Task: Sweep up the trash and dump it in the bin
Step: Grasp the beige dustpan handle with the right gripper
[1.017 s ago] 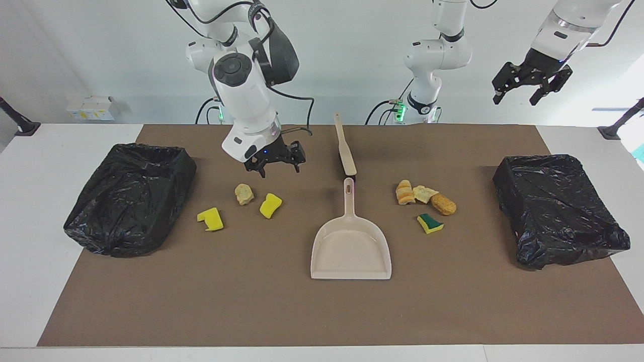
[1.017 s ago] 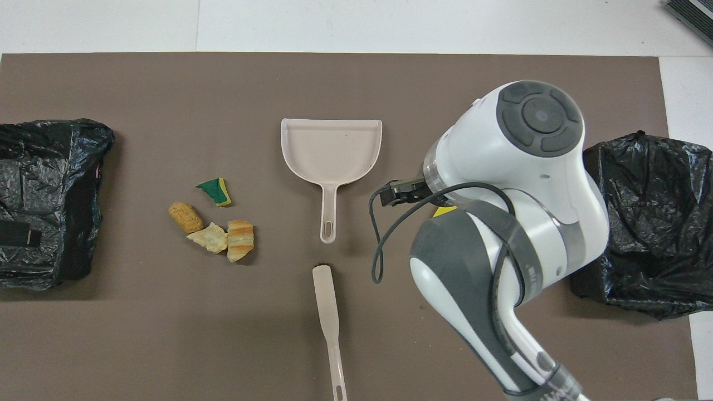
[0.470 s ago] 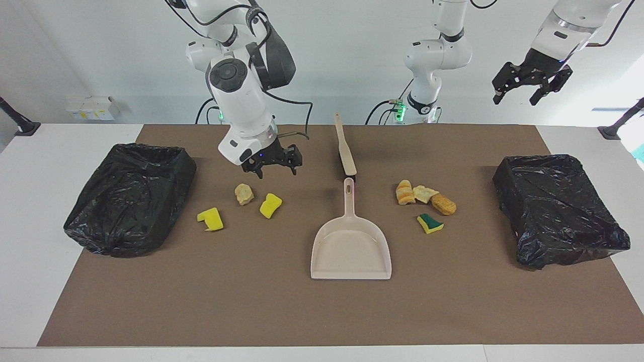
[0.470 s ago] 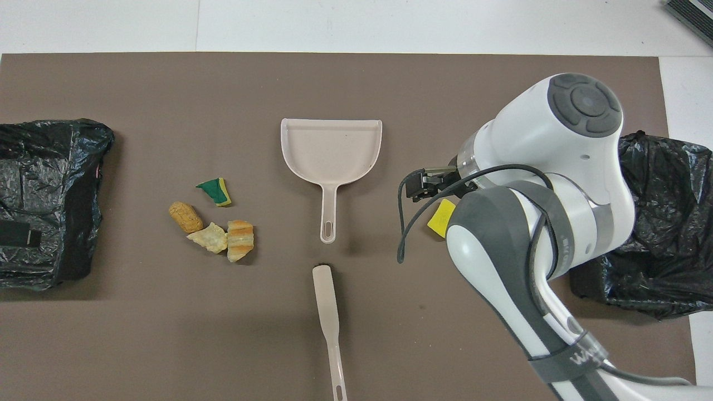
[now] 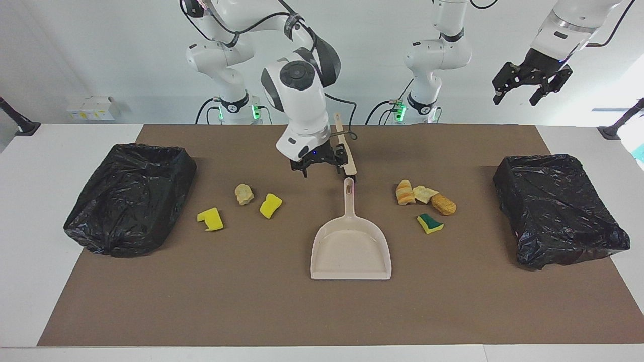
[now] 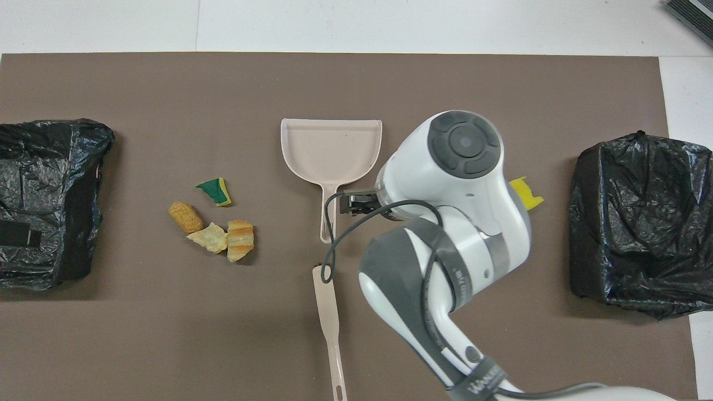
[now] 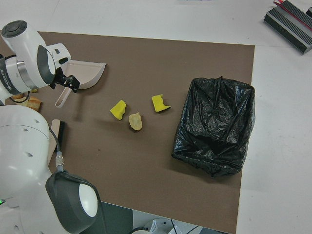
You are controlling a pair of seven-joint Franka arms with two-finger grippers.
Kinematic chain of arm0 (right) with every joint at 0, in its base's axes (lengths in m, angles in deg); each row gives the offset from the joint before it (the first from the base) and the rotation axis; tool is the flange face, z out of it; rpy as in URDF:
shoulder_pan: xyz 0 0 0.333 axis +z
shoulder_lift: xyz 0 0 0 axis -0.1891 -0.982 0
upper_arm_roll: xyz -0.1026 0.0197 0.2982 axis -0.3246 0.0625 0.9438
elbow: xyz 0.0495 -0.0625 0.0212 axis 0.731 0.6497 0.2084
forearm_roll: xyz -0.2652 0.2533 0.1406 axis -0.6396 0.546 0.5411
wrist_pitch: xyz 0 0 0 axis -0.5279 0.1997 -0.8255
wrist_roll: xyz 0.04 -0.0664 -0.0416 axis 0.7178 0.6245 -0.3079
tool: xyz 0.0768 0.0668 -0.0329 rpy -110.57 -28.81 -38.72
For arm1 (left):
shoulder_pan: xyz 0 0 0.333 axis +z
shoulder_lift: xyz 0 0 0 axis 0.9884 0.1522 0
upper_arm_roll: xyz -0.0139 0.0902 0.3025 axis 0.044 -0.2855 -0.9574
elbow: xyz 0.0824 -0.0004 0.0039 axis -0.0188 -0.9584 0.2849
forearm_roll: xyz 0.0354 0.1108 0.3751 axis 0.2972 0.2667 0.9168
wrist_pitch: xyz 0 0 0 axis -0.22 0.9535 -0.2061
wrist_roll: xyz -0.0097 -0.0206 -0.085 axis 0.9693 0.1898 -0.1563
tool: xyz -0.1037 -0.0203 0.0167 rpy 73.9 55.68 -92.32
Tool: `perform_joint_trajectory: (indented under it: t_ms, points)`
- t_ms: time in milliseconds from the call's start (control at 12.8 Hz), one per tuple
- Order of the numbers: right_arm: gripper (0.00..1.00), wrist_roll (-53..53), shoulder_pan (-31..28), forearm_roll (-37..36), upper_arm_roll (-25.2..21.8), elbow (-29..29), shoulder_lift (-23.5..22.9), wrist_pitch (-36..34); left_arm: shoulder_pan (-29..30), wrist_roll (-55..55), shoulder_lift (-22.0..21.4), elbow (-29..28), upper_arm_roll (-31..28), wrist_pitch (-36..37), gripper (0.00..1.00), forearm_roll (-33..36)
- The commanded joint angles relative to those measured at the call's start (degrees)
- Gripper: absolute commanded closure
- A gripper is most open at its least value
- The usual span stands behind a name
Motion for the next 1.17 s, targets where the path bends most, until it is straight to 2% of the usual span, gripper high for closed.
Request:
perform_joint_trajectory:
  t_ms: [0, 157, 391, 548, 626, 783, 1096]
  points:
    - [0.0, 5.24, 3.09, -6.07, -0.18, -3.54, -4.94, 3.51, 0.13, 0.36, -0.7, -0.06, 0.0, 0.88, 0.0, -0.27]
    - [0.0, 9.82, 4.68, -12.14, 0.08, -5.3, -8.46, 6.32, 0.13, 0.36, -0.71, -0.06, 0.0, 0.88, 0.0, -0.27]
    - [0.13, 10.8, 6.79, -13.75, -0.01, -5.13, -11.19, 9.84, 0.13, 0.36, -0.7, -0.06, 0.0, 0.88, 0.0, -0.27]
    - [0.16, 10.98, 6.88, -13.92, 0.08, -4.87, -11.11, 10.55, 0.13, 0.36, -0.7, -0.06, 0.0, 0.88, 0.0, -0.27]
    - [0.22, 10.98, 6.88, -13.93, 0.08, -4.69, -11.11, 10.55, 0.13, 0.36, -0.7, -0.06, 0.0, 0.88, 0.0, -0.35]
    - [0.42, 11.07, 6.97, -14.01, 0.08, -4.08, -11.11, 10.81, 0.13, 0.36, -0.79, -0.06, 0.0, 0.88, 0.0, -0.27]
    - [0.43, 11.15, 6.8, -14.1, -0.01, -1.53, -10.5, 13.54, 0.13, 0.36, -0.7, -0.06, 0.0, 0.88, 0.0, -0.27]
